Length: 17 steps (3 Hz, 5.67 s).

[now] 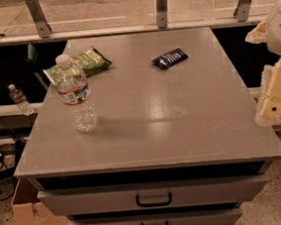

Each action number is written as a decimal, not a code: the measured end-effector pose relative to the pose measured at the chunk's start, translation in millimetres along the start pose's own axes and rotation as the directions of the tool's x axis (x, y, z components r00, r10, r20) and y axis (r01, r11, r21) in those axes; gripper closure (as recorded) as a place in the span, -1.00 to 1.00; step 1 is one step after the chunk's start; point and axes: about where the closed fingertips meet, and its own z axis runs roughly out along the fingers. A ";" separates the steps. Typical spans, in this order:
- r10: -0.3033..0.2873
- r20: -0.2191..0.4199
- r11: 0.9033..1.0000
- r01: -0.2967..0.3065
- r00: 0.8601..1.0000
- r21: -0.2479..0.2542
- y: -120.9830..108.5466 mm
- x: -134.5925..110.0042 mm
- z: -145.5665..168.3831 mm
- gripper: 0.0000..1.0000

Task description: Pick rxbar blueberry

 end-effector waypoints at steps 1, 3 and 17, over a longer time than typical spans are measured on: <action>-0.002 0.008 1.000 0.002 1.000 0.017 -8.2 -2.8 1.9 -1.00; 0.067 0.153 0.995 -0.076 0.986 0.056 -95.2 -42.1 60.6 -1.00; 0.530 0.570 0.812 -0.570 0.628 -0.125 -274.8 -125.6 248.5 1.00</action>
Offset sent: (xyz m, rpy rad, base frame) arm 0.1323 0.0141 -0.0252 0.1310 -0.1045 -0.0346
